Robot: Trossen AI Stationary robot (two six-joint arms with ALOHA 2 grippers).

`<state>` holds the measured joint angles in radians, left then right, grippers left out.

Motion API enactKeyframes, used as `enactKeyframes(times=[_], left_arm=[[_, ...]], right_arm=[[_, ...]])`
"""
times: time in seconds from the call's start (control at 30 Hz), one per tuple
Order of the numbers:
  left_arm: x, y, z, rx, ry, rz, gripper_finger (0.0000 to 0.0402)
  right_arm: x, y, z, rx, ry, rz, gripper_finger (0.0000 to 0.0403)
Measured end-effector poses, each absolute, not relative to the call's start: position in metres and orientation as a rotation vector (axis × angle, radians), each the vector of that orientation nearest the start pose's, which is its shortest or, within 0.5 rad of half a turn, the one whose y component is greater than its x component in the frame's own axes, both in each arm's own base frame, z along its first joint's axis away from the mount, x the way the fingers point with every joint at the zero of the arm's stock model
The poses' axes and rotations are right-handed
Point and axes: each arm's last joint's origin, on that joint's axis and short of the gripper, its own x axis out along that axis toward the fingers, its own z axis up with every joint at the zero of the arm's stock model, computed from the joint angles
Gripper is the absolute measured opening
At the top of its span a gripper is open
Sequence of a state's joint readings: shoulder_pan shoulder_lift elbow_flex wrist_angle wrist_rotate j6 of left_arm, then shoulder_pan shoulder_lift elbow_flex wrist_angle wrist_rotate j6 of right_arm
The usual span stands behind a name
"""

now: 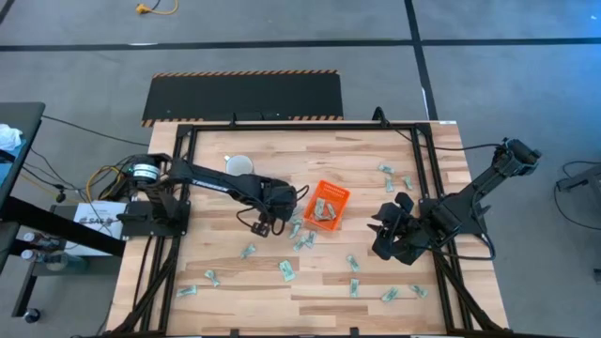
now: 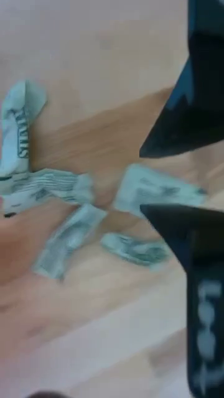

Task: Pick and place Stevia / Truvia into bins
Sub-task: Put the stevia packet into the basket

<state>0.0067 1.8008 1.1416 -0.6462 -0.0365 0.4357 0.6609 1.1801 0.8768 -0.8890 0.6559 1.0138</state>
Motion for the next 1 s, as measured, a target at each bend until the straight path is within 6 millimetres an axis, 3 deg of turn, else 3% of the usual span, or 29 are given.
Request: enactKeyframes(times=[0.23,0.47,0.6,1.0], left_arm=[[0.34,0.006,0.142,0.455,1.381,-0.213,0.0198],[0.341,0.006,0.136,0.463,1.394,-0.247,0.0207],[0.341,0.006,0.135,0.384,1.392,-0.245,0.0182],[0.34,0.013,0.134,0.2,1.394,-0.26,0.0052]], right_arm=[[0.172,0.111,0.247,0.205,0.814,-0.447,0.012],[0.172,0.111,0.247,0.205,0.813,-0.447,0.012],[0.172,0.111,0.247,0.205,0.813,-0.446,0.012],[0.172,0.111,0.247,0.205,0.813,-0.446,0.012]])
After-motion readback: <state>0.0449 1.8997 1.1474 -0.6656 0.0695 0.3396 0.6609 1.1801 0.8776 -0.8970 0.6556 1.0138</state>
